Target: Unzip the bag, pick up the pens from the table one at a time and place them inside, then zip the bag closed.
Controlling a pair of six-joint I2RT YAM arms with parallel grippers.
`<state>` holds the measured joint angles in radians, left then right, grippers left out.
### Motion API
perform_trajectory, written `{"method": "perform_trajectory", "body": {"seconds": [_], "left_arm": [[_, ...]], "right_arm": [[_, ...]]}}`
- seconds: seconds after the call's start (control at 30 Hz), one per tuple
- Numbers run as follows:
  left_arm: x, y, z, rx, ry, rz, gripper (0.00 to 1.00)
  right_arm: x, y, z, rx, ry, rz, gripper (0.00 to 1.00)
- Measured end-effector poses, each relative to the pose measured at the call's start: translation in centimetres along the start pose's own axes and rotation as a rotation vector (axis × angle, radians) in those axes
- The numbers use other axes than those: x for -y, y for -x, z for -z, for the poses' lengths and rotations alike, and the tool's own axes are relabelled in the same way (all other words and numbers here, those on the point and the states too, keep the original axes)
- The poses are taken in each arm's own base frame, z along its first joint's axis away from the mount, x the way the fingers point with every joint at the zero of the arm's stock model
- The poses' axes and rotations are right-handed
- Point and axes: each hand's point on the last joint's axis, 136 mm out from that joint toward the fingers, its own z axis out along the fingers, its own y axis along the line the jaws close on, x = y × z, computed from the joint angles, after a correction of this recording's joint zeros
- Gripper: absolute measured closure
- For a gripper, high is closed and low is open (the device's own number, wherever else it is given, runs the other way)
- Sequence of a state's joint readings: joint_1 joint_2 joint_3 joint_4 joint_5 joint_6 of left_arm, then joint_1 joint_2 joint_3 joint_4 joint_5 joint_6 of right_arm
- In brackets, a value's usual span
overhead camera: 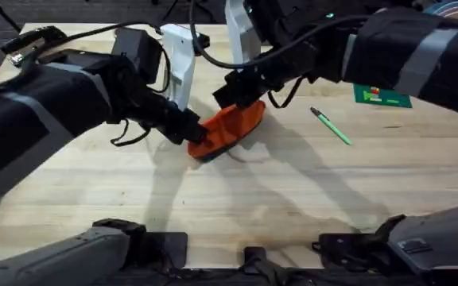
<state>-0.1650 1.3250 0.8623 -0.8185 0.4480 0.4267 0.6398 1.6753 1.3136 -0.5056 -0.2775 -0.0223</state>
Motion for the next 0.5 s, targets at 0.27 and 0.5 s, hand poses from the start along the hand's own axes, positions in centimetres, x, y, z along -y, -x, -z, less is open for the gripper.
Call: {"method": "perform_trajectory", "body": {"seconds": [0.27, 0.5], "left_arm": [[0.0, 0.0, 0.0, 0.0, 0.0, 0.0, 0.958], [0.0, 0.0, 0.0, 0.0, 0.0, 0.0, 0.958]], "right_arm": [[2.3, 0.2, 0.6, 0.014, -0.032, -0.044, 0.685], [4.5, 0.2, 1.5, 0.03, -0.064, -0.083, 0.006]]}}
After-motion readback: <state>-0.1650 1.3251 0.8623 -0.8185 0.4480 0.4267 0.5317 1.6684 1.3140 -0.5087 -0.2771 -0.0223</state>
